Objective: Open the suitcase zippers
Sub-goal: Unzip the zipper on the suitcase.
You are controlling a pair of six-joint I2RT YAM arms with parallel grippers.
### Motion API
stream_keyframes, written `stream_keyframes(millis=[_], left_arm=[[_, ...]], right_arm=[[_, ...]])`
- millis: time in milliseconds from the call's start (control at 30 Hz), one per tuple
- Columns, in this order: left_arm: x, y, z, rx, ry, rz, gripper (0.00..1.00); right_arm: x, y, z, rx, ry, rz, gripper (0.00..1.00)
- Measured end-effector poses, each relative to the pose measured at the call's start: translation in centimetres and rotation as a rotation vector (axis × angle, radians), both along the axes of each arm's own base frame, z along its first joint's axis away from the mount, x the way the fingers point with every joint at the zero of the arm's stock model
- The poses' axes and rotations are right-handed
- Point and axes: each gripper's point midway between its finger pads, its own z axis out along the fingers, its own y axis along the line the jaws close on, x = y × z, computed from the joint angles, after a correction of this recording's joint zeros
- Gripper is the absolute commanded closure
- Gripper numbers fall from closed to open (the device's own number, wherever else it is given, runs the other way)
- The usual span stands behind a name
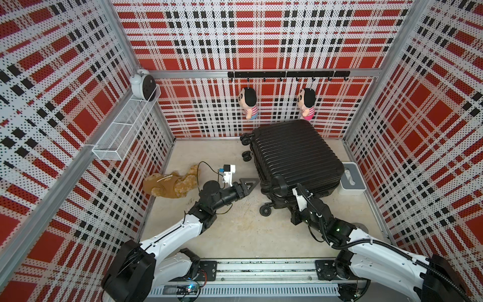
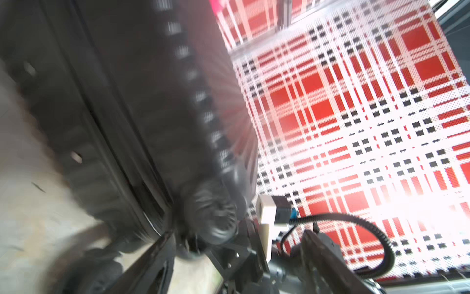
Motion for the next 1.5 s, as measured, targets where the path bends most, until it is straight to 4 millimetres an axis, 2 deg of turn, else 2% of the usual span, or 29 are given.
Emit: stream_keyframes(millis=[100, 300, 400, 633, 833, 1167, 1500], left_arm=[[0.1, -0.9, -0.1, 0.028, -0.004, -0.026, 0.18], [-0.5, -4.2, -4.5, 0.13, 0.075, -0.111, 0.19], [0.2, -5.3, -6.2, 0.175, 0.097, -0.129, 0.19], [2.7, -7.1, -5.3, 0.199, 0.041, -0.128, 0.22], [2.1, -8.2, -6.1, 0.222, 0.04, -0.148, 0.22], [2.1, -8.1, -6.2, 0.223, 0.03, -0.135, 0.22], [1.8, -7.7, -6.3, 0.221, 0.024, -0.127, 0.23]], right_arm=[[-0.1, 0.1, 0.0, 0.004, 0.001, 0.002, 1.0], [-0.3, 0.4, 0.0, 0.001, -0.002, 0.012, 1.0], [-0.4, 0.5, 0.0, -0.002, -0.005, 0.013, 1.0], [-0.6, 0.4, 0.1, -0.011, -0.011, 0.01, 1.0], [-1.0, 0.8, -0.1, -0.028, -0.014, 0.015, 1.0], [-0.9, 4.4, -0.3, -0.055, -0.006, 0.068, 1.0], [-0.2, 6.7, -0.5, -0.081, -0.04, 0.027, 1.0]])
